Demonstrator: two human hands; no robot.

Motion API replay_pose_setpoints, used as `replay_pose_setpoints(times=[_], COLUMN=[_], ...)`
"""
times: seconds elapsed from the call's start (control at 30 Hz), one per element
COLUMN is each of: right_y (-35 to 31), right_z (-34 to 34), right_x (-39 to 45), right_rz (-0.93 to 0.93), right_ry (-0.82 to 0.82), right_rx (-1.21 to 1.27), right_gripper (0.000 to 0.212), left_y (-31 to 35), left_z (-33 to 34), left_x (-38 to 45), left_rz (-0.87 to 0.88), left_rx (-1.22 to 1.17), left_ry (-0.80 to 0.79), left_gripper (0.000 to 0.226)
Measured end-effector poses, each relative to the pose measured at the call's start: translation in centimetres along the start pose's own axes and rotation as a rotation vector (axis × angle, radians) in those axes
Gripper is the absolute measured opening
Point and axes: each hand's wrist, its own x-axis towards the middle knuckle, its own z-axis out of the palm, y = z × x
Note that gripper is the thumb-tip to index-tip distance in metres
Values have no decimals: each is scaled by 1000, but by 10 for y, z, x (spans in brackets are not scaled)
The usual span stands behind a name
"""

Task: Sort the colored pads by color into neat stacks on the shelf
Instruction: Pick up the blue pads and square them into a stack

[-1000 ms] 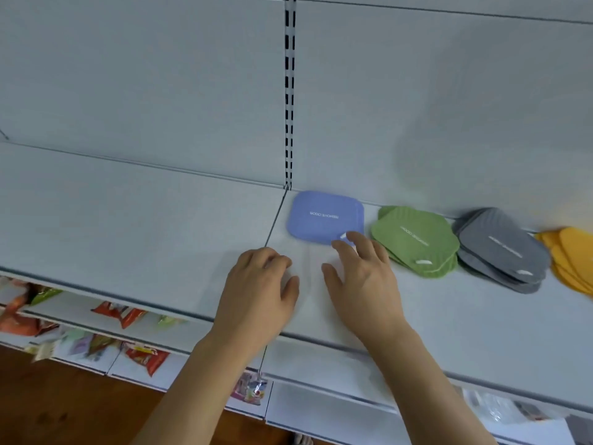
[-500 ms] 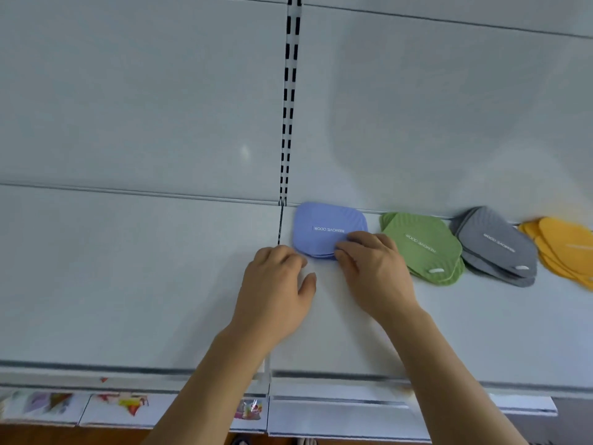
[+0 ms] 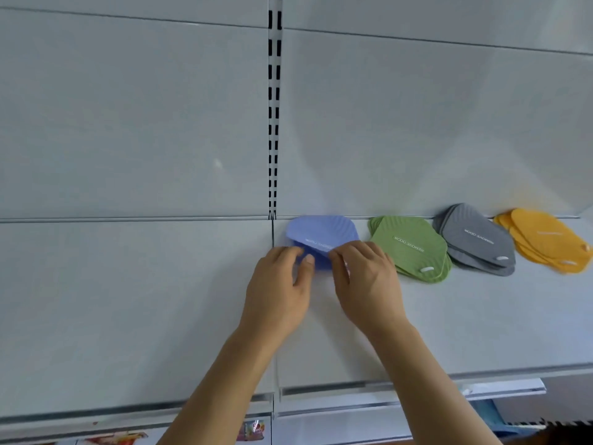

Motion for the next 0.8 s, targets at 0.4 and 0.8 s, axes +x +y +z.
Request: replay_pose_setpoints(times=[0.4,0.8], right_y=[-1,0], right_z=[-27,-62], right_x=[-20,7], right_rz=[64,235], right_ry=[30,-239], right_rx=[393,567], right_gripper=[27,25], left_y=[27,19], left_z=[-10,-52], left_x=[-4,17], left_rz=[-50,12], left_rx=[-293,-291], left_ry=[99,-209], left_gripper=[18,21])
